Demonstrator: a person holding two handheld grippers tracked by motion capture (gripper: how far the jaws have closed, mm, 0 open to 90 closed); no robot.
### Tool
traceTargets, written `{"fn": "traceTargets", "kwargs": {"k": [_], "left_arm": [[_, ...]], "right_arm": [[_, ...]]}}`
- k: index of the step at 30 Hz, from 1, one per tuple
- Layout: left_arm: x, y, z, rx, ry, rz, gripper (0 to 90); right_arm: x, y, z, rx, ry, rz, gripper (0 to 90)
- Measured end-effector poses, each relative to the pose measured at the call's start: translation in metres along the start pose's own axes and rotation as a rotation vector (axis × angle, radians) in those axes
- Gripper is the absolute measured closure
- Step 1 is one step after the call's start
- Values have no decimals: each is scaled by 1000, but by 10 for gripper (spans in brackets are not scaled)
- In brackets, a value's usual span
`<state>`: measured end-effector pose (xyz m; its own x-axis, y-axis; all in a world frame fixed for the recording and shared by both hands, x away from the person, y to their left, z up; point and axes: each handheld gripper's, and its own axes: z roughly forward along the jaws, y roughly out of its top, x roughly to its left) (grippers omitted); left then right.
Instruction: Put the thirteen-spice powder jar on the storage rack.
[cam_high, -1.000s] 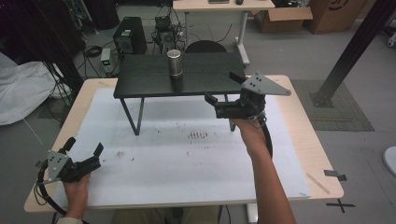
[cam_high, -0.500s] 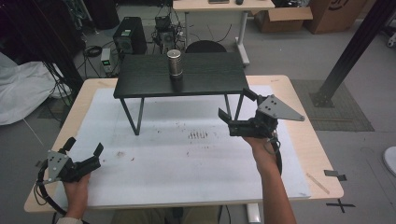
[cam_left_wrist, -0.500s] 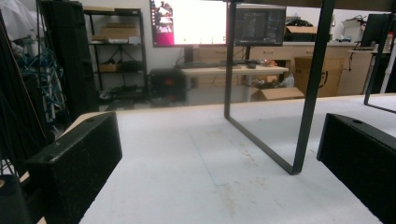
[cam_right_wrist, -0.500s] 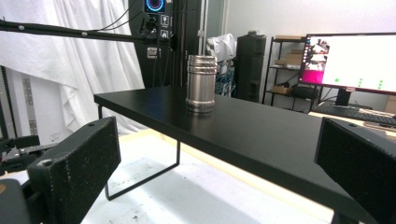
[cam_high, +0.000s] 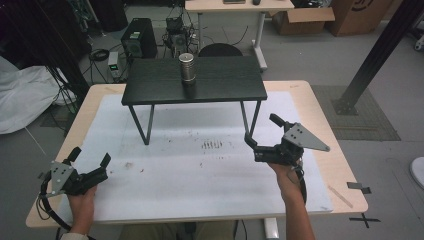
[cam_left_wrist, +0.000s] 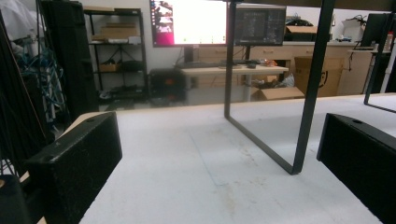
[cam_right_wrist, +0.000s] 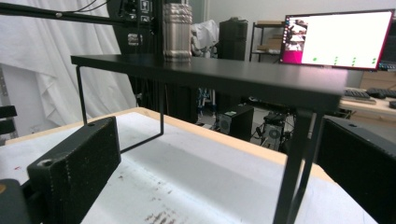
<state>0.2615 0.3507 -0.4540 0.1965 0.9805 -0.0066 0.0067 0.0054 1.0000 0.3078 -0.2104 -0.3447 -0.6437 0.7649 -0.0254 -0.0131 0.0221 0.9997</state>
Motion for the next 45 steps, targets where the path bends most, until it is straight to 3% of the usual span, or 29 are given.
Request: {"fn": "traceTargets", "kwargs": {"k": [5,13,29,45], "left_arm": [[0,0,0,0,0,0,4],[0,0,0,0,0,0,4],[0,0,0,1,0,0,4],[0,0,0,1,0,0,4]], "right_arm": [[-5,-23,-7,-5,-38,32,2],[-7,-45,-12,13,-94,31,2],[-8,-78,-19,23,-183,53,2],[-4,-96,-25,17,-234,43,2]]}}
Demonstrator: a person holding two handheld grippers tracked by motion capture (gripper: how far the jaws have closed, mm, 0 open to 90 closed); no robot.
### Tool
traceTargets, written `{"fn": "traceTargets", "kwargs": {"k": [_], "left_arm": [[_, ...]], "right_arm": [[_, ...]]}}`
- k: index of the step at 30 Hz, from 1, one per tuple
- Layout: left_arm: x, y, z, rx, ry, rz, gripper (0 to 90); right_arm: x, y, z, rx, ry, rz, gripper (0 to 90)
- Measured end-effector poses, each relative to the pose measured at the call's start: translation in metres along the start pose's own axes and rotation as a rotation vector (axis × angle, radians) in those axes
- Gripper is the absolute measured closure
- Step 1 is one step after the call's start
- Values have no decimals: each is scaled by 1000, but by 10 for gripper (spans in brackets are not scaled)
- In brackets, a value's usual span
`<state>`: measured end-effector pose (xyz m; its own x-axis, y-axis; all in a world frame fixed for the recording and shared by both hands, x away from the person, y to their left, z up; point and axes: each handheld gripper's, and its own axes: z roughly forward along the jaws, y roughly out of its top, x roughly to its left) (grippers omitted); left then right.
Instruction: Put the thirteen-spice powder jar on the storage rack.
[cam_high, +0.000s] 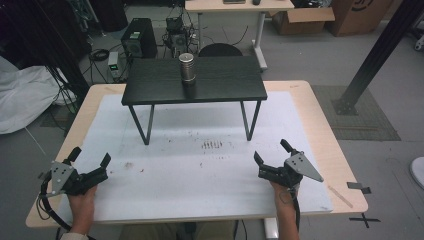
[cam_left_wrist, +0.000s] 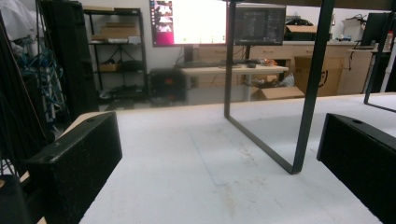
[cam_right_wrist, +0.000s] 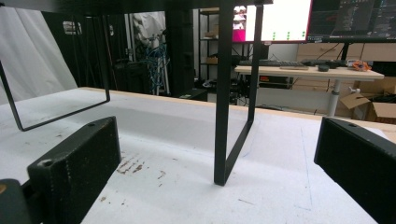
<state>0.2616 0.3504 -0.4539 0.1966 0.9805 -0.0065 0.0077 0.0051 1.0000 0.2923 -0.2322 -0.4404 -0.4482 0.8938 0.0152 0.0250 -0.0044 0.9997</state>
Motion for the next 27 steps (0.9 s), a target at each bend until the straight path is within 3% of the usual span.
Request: {"fn": "traceTargets", "kwargs": {"k": [18,27], "left_arm": [[0,0,0,-1,0,1,4],[0,0,0,-1,1,1,4]], "right_arm": [[1,-13,-6,-18,-19,16,2],[2,-14,-6,-19,-9,0,1]]}}
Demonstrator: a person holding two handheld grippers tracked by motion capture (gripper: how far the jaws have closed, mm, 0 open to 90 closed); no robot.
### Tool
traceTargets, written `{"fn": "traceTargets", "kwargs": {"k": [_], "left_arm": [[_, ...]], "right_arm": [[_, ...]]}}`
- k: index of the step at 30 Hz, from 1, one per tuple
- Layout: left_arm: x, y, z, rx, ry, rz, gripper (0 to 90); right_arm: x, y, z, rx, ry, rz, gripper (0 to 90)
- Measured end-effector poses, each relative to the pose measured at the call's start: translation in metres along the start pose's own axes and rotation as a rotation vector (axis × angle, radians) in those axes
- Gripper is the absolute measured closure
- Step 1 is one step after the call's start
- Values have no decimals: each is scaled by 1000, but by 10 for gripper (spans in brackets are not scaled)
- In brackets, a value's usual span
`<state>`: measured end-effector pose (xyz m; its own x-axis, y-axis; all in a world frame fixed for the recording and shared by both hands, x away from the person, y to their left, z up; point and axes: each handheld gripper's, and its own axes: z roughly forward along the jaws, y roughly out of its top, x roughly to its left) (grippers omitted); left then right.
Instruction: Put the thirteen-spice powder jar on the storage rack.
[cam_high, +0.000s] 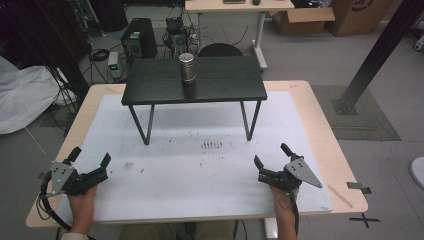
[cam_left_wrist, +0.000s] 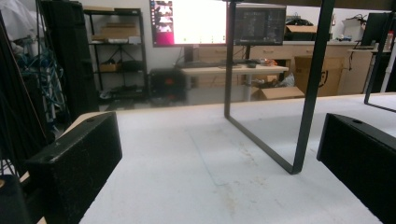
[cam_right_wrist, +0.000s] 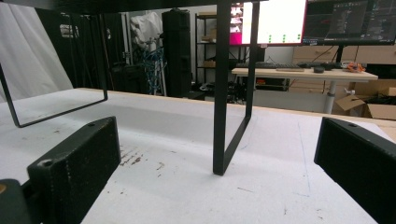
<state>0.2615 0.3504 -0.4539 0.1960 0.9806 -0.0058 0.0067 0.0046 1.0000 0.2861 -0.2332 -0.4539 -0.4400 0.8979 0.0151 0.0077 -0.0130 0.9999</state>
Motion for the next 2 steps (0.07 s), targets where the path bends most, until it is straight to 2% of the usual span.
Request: {"fn": "traceTargets", "kwargs": {"k": [2], "left_arm": [[0,0,0,0,0,0,4]], "right_arm": [[0,0,0,-1,2,2,2]]}}
